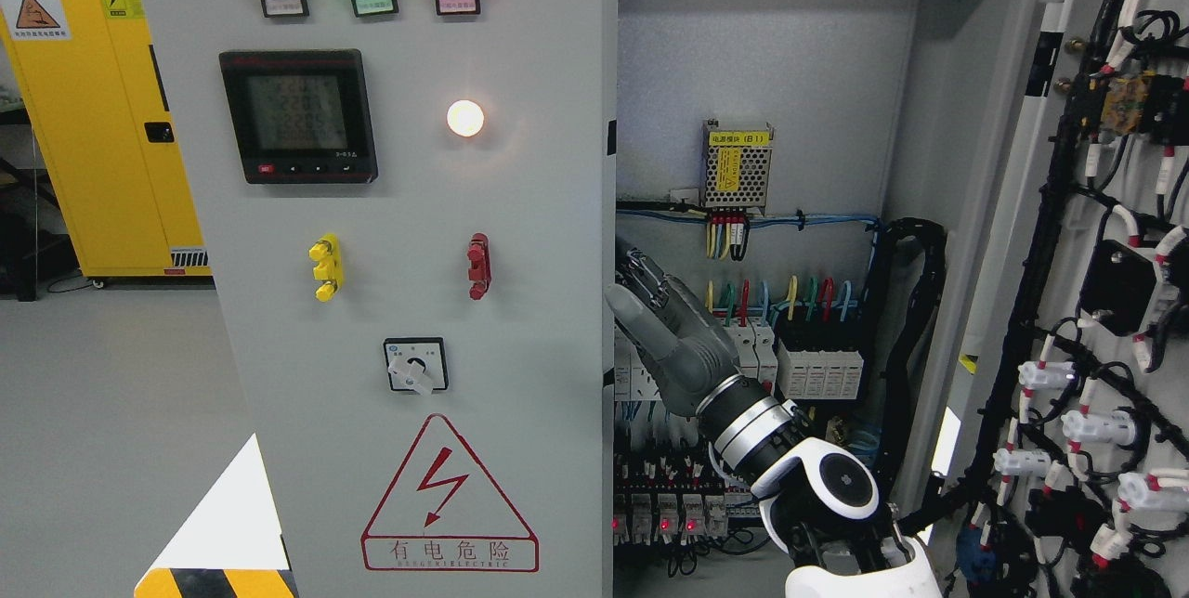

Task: Open door with both hands
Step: 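Hook the right hand fingers behind the lit door's inner edge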

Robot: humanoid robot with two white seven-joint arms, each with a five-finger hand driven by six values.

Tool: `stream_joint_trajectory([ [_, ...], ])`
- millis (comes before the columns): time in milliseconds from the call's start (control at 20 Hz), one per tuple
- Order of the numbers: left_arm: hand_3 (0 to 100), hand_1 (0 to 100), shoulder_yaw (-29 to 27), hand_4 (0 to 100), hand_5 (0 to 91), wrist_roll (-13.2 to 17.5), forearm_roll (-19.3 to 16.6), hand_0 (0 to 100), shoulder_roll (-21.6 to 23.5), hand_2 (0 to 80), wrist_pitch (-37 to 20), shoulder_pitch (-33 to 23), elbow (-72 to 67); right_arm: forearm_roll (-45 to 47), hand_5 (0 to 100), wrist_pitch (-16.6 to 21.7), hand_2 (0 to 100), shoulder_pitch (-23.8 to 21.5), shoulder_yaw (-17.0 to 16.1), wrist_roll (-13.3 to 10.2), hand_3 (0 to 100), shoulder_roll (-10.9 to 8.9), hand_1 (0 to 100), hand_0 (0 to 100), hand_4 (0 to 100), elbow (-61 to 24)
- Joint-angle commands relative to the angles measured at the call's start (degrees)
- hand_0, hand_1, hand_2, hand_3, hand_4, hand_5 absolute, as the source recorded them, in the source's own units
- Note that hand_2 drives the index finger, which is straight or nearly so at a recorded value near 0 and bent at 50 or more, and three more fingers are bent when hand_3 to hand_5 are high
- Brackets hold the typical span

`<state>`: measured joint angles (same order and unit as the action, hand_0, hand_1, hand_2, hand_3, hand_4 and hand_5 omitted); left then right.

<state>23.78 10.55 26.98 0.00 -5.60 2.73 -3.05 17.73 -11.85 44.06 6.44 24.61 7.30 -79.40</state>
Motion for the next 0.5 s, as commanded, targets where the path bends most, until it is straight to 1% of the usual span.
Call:
stream_joint_trajectory([
  [0,0,56,0.0,0,0.0,0.0,0.0,12,-0.3,0.0,0.0,0.0,0.0,3.0,0,0.0,4,1.5,-1.2,2.7,0,-0.09,50,0,0,4.2],
  [150,0,56,0.0,0,0.0,0.0,0.0,12,-0.3,0.0,0.0,0.0,0.0,3.2,0,-0.1,4,1.7,-1.4,3.3,0,-0.18,50,0,0,4.4],
  [250,0,56,0.0,0,0.0,0.0,0.0,12,-0.3,0.0,0.0,0.0,0.0,3.3,0,-0.1,4,2.6,-1.5,4.8,0,-0.18,50,0,0,5.3],
  [401,0,56,0.0,0,0.0,0.0,0.0,12,-0.3,0.0,0.0,0.0,0.0,3.2,0,-0.1,4,3.0,-1.5,8.0,0,-0.18,50,0,0,5.7],
  [451,0,56,0.0,0,0.0,0.0,0.0,12,-0.3,0.0,0.0,0.0,0.0,3.2,0,-0.1,4,3.3,-1.5,8.3,0,-0.18,50,0,0,6.4],
])
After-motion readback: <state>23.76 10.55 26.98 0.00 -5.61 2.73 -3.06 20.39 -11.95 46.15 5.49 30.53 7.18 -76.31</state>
